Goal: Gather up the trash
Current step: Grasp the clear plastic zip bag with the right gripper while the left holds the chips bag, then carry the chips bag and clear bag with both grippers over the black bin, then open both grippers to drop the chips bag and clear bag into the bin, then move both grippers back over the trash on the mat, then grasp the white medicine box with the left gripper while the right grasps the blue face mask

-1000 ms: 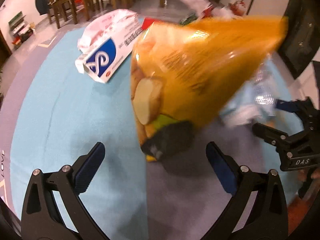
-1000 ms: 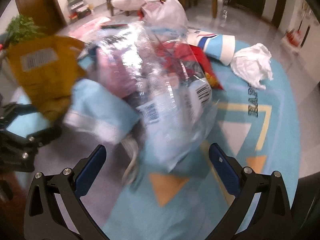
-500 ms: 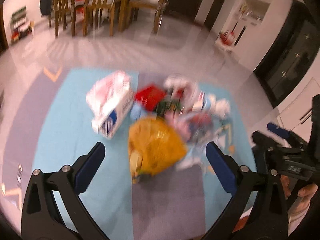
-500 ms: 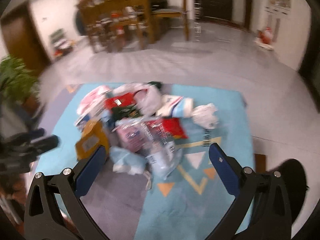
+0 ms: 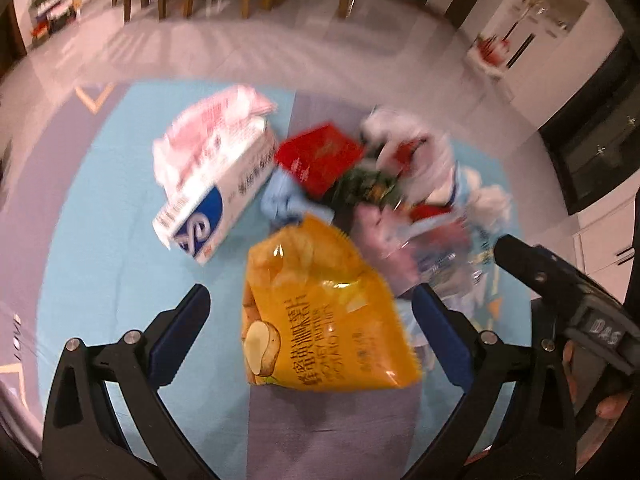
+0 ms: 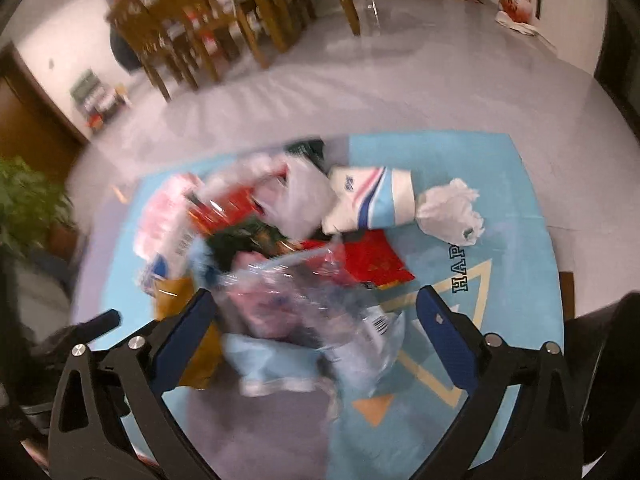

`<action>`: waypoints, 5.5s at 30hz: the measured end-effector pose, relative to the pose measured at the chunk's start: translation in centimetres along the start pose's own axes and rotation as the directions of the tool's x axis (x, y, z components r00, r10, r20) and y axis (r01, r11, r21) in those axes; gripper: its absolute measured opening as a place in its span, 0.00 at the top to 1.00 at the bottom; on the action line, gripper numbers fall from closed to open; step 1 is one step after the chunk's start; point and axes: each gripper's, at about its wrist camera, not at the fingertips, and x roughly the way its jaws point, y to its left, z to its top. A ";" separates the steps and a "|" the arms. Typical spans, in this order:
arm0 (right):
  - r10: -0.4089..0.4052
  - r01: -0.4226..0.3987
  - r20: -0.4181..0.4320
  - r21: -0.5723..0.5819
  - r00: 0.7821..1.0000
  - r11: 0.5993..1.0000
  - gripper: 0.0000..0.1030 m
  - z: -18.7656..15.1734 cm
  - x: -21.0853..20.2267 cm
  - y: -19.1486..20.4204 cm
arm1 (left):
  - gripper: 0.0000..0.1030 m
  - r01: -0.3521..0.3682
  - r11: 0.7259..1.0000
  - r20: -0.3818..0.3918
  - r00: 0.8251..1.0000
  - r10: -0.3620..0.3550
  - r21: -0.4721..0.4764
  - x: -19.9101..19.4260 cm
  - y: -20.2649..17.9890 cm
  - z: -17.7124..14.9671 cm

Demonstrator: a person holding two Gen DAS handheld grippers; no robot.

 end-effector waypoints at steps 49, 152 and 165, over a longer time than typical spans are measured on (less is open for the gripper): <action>-0.152 0.101 0.346 0.162 0.926 0.982 0.83 -2.5 -15.8 -5.9 | 0.28 0.282 0.934 0.331 0.879 -0.343 0.219 -13.5 -10.0 -3.1; 0.057 -0.066 -0.183 -0.044 0.981 0.997 0.27 -4.5 5.6 4.3 | 0.03 -0.116 0.993 0.066 0.991 0.115 0.014 4.1 7.0 4.7; 0.023 -0.051 -0.249 -0.106 0.968 0.993 0.45 -4.8 9.1 8.3 | 0.41 -0.105 0.994 -0.039 0.994 0.104 -0.017 7.6 8.4 4.9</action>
